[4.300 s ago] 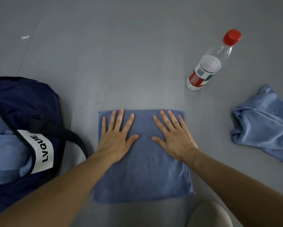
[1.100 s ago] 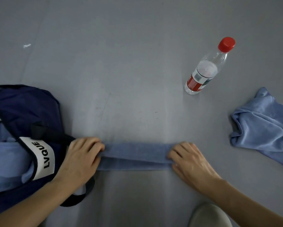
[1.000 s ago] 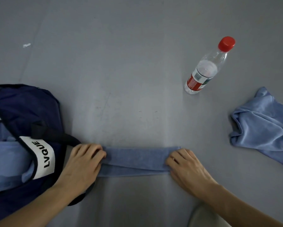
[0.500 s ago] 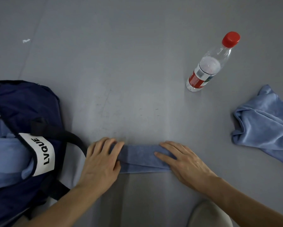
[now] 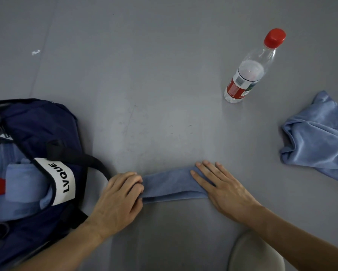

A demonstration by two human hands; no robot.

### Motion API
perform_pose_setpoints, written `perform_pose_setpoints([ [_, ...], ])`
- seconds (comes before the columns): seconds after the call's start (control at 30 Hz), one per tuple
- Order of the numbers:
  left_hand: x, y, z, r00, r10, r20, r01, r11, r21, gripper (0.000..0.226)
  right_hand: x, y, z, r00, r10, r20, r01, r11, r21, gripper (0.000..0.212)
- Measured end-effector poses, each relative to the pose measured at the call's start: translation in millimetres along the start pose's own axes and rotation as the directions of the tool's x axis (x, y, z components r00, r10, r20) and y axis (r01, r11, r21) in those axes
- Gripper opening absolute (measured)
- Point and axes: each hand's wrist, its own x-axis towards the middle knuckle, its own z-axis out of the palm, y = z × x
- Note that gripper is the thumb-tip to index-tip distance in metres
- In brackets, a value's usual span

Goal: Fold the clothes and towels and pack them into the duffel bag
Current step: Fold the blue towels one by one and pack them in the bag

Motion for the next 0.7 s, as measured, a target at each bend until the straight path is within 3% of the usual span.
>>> perform_pose_setpoints([
  [0.1, -11, 5, 18, 0.996, 0.019, 0.086, -0.025, 0.998, 0.061, 0.023, -1, 7, 3, 0.999, -0.036, -0.010, 0.036, 0.999, -0.011, 0.062],
  [0.27, -24, 17, 34, 0.983, -0.070, 0.168, 0.055, 0.994, 0.095, 0.036, -3, 14, 7, 0.997, -0.072, 0.014, 0.072, 0.997, -0.012, 0.064],
  [0.47, -26, 21, 37, 0.963, -0.139, 0.230, 0.093, 0.976, 0.198, 0.070, -4, 15, 7, 0.997, -0.064, 0.041, 0.065, 0.998, -0.022, 0.066],
  [0.7, 69, -31, 15, 0.949, -0.264, 0.174, 0.205, 0.933, 0.296, 0.073, -4, 5, -8, 0.990, 0.138, 0.011, -0.138, 0.990, 0.000, 0.059],
])
